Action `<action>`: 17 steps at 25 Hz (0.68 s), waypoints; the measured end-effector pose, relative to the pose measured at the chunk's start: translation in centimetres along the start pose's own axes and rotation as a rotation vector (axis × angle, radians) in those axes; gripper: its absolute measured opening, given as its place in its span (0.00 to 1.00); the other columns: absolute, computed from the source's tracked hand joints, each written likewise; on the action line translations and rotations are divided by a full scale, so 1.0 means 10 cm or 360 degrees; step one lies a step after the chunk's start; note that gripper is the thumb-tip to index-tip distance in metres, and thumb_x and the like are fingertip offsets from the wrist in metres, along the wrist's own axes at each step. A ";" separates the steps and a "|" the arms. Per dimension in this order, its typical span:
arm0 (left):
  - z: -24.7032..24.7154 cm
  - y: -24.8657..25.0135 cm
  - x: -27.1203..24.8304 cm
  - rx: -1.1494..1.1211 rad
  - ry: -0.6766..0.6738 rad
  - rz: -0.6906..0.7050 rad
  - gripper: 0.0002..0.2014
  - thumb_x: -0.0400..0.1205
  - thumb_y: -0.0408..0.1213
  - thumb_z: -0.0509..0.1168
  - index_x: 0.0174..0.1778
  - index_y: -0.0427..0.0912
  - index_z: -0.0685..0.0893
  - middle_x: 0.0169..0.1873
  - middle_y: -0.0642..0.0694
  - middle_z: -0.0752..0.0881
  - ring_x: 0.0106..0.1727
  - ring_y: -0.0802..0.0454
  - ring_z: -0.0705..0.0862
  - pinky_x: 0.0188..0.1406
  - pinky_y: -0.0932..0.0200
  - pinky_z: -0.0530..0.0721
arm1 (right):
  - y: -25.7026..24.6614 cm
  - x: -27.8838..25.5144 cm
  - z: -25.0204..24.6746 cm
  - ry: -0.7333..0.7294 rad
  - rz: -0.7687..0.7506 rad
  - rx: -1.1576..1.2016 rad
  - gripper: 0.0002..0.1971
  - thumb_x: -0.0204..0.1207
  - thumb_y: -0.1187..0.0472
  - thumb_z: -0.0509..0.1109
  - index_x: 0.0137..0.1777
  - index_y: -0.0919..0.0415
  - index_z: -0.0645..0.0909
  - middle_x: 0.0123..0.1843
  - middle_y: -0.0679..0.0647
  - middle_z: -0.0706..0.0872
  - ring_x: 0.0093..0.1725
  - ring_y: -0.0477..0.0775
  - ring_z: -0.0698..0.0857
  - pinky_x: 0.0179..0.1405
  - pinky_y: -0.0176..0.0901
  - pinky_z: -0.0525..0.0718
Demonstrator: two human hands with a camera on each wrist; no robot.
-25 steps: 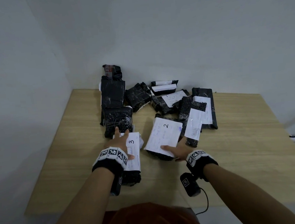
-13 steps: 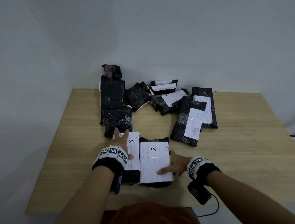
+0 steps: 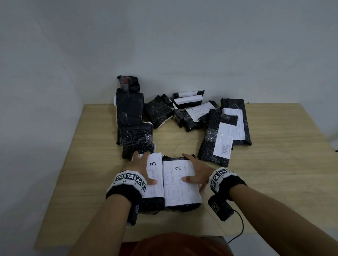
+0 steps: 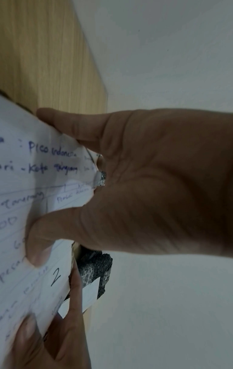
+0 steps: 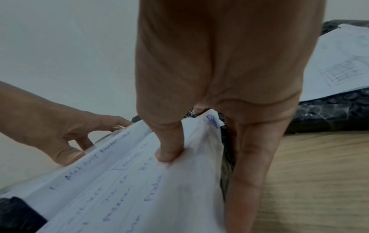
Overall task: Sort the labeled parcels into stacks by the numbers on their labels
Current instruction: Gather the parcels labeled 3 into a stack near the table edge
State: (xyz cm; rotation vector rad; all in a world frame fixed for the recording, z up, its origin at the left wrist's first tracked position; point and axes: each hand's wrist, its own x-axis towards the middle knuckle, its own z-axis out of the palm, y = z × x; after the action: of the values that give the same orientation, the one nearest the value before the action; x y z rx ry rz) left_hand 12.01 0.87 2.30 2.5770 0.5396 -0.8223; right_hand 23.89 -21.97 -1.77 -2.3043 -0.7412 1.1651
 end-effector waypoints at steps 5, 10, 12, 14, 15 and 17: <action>0.01 -0.03 -0.10 0.0044 0.0061 -0.0034 0.56 0.65 0.59 0.78 0.82 0.50 0.51 0.78 0.39 0.55 0.73 0.37 0.73 0.64 0.43 0.81 | -0.09 -0.01 0.06 0.0040 0.0006 -0.0055 0.50 0.73 0.49 0.77 0.86 0.48 0.46 0.77 0.60 0.74 0.70 0.63 0.79 0.68 0.60 0.80; -0.05 0.02 -0.20 0.0135 0.0108 -0.0097 0.58 0.65 0.57 0.79 0.82 0.47 0.49 0.77 0.36 0.54 0.72 0.35 0.72 0.62 0.45 0.82 | -0.27 -0.08 0.04 0.0051 0.0110 -0.0655 0.52 0.75 0.38 0.70 0.85 0.41 0.34 0.86 0.69 0.47 0.81 0.77 0.62 0.74 0.70 0.70; -0.13 -0.01 -0.23 0.0125 0.0142 -0.0098 0.57 0.64 0.56 0.80 0.81 0.46 0.51 0.76 0.36 0.56 0.71 0.33 0.73 0.61 0.42 0.83 | -0.49 -0.13 0.02 0.0110 -0.0009 -0.0931 0.54 0.73 0.35 0.69 0.85 0.40 0.31 0.87 0.66 0.34 0.85 0.76 0.47 0.80 0.73 0.56; -0.22 -0.03 -0.26 0.0108 0.0208 -0.0060 0.56 0.63 0.56 0.80 0.79 0.45 0.53 0.74 0.36 0.58 0.69 0.33 0.75 0.59 0.41 0.83 | -0.71 -0.18 0.08 -0.0001 -0.0085 -0.0998 0.62 0.65 0.28 0.73 0.83 0.37 0.27 0.84 0.63 0.23 0.84 0.73 0.32 0.78 0.78 0.42; -0.26 -0.02 -0.28 0.0102 0.0234 -0.0033 0.55 0.63 0.56 0.80 0.79 0.45 0.54 0.74 0.36 0.59 0.69 0.33 0.75 0.59 0.41 0.83 | -0.78 -0.17 0.14 -0.0051 -0.0080 -0.1014 0.67 0.59 0.26 0.75 0.81 0.35 0.24 0.81 0.63 0.18 0.81 0.73 0.25 0.76 0.82 0.37; -0.32 0.04 -0.32 0.0111 0.0246 0.0000 0.54 0.65 0.56 0.79 0.80 0.45 0.53 0.74 0.36 0.59 0.70 0.34 0.74 0.59 0.43 0.82 | -0.82 -0.13 0.25 -0.0030 -0.0004 -0.1072 0.76 0.49 0.25 0.79 0.76 0.34 0.17 0.74 0.63 0.09 0.73 0.74 0.15 0.67 0.91 0.35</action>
State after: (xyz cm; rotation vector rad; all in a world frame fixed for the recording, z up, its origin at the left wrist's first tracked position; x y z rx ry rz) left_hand 11.30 1.26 6.76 2.7201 0.5651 -0.6564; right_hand 19.06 -16.26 2.65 -2.8167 -1.2993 1.0406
